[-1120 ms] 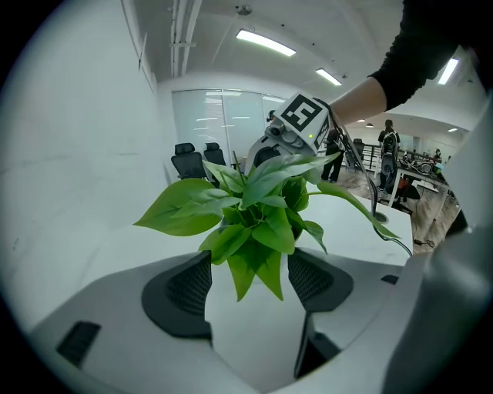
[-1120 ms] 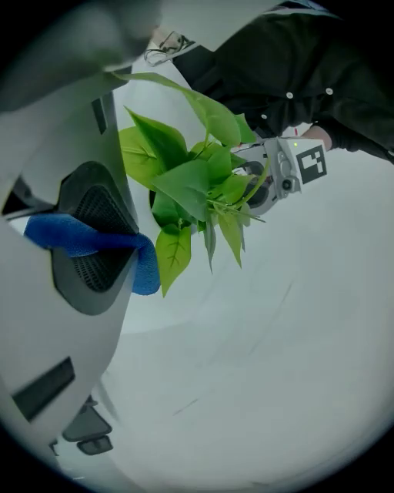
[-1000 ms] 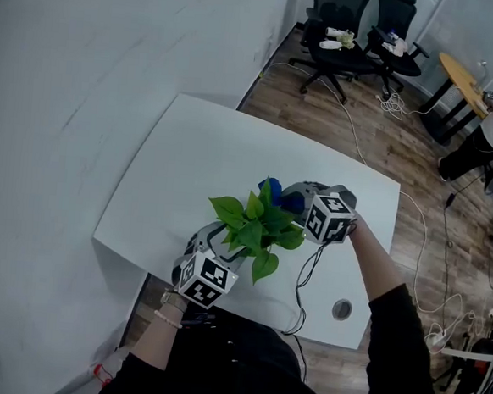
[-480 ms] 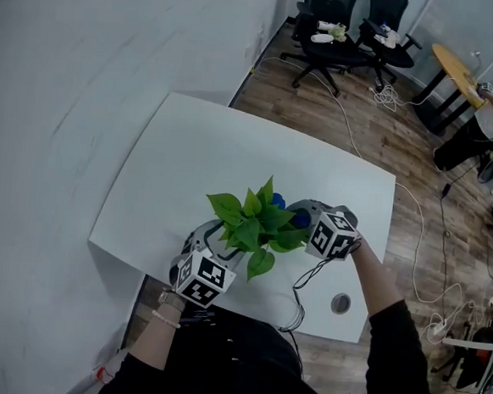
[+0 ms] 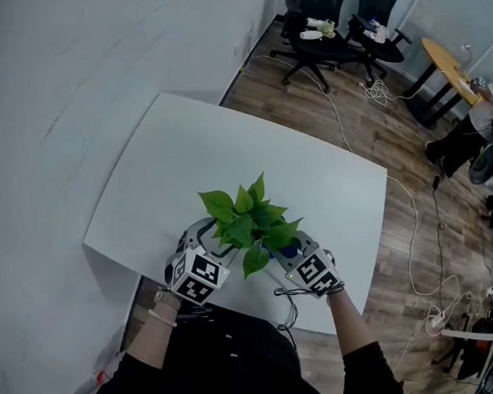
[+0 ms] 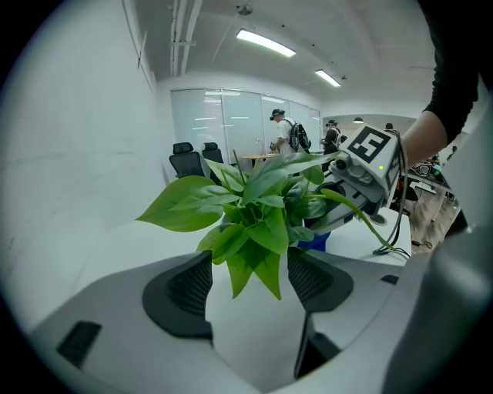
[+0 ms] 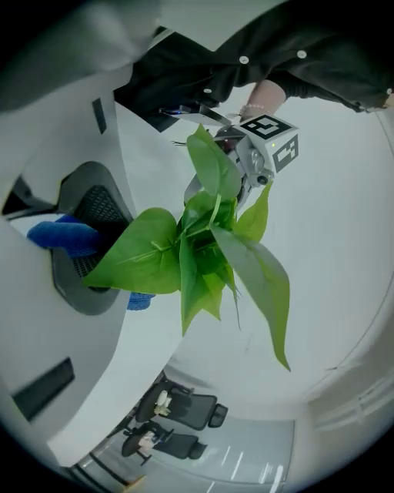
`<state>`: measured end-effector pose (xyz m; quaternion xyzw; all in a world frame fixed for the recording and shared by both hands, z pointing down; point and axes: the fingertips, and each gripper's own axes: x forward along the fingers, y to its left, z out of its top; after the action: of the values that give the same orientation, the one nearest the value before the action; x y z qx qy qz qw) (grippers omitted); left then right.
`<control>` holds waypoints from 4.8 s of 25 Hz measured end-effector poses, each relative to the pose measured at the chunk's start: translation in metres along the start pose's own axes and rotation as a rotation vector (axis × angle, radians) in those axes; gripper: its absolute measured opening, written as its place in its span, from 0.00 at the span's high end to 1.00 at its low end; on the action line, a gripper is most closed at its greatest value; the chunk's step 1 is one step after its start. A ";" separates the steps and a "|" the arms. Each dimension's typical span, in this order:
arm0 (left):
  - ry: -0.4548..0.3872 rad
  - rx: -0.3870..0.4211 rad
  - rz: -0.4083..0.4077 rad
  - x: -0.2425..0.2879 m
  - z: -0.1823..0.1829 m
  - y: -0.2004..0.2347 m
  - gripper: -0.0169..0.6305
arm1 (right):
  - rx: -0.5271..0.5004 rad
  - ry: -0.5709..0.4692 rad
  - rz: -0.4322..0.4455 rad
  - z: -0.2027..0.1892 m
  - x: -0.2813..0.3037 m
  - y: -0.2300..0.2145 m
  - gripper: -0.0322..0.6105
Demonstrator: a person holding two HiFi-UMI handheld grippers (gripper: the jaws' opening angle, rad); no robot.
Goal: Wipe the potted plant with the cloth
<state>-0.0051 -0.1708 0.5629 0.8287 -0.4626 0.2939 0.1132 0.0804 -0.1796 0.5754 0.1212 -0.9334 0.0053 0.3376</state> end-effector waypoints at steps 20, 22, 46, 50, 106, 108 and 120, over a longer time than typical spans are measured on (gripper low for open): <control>-0.063 -0.017 0.090 -0.039 -0.004 0.084 0.78 | 0.412 -0.095 -0.289 0.008 -0.006 0.035 0.83; -0.075 -0.024 0.139 -0.032 -0.004 0.104 0.87 | 0.450 -0.093 -0.315 0.006 -0.005 0.036 0.83; -0.042 0.148 -0.132 0.058 0.013 0.058 0.95 | 0.692 -0.064 -0.572 0.000 -0.017 0.026 0.83; -0.047 0.177 -0.145 0.048 0.012 0.043 0.95 | 0.678 -0.067 -0.582 -0.003 -0.023 0.016 0.83; -0.003 0.154 -0.142 0.024 -0.009 0.012 0.45 | 0.069 -0.031 -0.155 0.019 0.020 0.000 0.83; -0.003 0.137 -0.132 0.024 -0.010 0.013 0.45 | 0.093 -0.044 -0.165 0.018 0.026 0.013 0.83; 0.011 0.102 -0.122 0.020 -0.005 0.005 0.47 | 0.052 -0.083 -0.043 0.037 0.035 0.076 0.83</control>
<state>-0.0028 -0.1851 0.5788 0.8585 -0.3950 0.3141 0.0910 0.0135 -0.1173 0.5741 0.1501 -0.9434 0.0170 0.2954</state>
